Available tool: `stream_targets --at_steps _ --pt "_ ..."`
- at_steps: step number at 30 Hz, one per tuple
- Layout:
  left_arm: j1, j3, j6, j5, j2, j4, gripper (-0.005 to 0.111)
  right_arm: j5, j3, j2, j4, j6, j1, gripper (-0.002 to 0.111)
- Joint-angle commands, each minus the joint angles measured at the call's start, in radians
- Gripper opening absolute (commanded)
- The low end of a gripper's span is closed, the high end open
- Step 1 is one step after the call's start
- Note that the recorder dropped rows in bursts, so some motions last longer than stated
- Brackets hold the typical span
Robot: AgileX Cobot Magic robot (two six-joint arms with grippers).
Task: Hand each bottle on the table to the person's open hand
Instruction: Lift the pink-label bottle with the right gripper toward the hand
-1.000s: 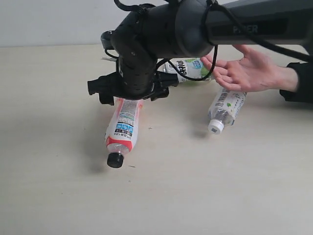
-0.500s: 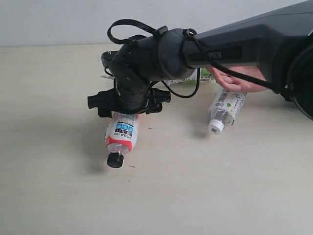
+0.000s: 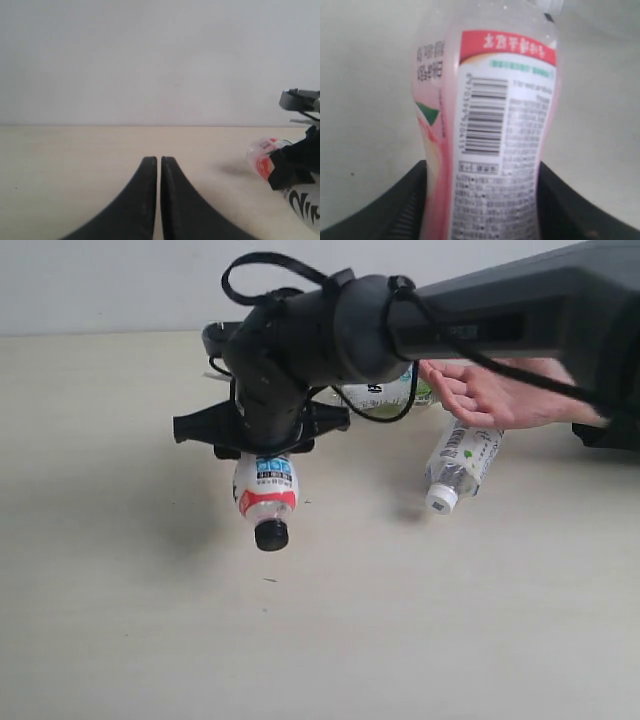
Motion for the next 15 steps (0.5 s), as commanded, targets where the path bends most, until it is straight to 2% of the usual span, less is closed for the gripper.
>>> stream_targets --at_steps 1,15 --pt "0.002 0.002 0.001 -0.002 -0.007 0.004 0.005 0.018 -0.007 -0.097 0.026 -0.091 0.001 0.0" --pt "0.002 0.002 0.001 -0.002 -0.007 0.004 0.005 0.328 -0.007 -0.386 0.053 -0.331 0.001 0.0"
